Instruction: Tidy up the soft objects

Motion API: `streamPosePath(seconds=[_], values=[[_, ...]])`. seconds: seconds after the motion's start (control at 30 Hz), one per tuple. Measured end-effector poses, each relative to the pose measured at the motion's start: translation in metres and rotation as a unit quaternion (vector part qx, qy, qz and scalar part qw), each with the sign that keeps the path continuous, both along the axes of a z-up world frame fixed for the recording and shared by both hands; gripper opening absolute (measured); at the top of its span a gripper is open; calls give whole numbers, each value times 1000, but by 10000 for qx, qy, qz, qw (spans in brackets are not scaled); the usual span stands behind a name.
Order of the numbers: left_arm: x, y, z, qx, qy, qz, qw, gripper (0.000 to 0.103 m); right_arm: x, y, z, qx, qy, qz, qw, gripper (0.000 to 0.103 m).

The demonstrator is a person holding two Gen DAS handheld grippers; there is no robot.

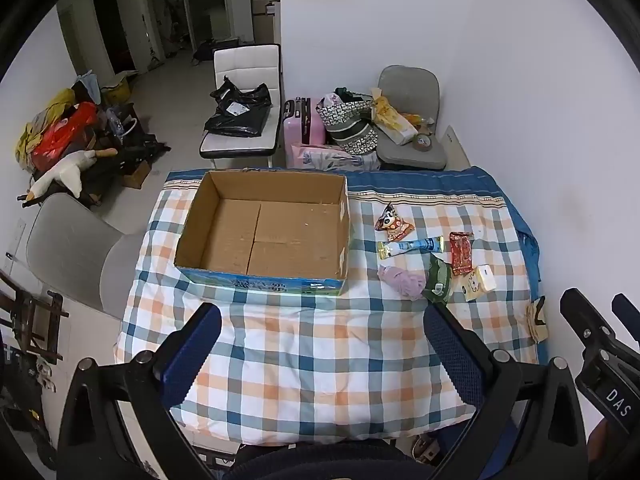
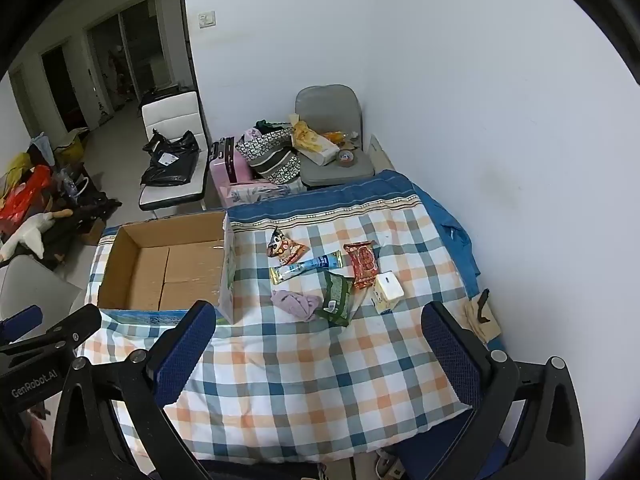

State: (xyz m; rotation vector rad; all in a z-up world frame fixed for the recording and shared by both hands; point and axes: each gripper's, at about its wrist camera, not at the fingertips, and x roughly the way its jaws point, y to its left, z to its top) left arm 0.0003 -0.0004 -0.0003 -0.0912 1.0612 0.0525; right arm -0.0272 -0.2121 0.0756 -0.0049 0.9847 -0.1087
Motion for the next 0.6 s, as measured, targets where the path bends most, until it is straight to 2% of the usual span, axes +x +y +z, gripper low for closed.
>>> streamPosePath(seconds=[0.6], values=[[2, 3, -2, 31, 52, 75, 10000, 103, 3, 5, 2, -73, 49, 50, 9999, 103]])
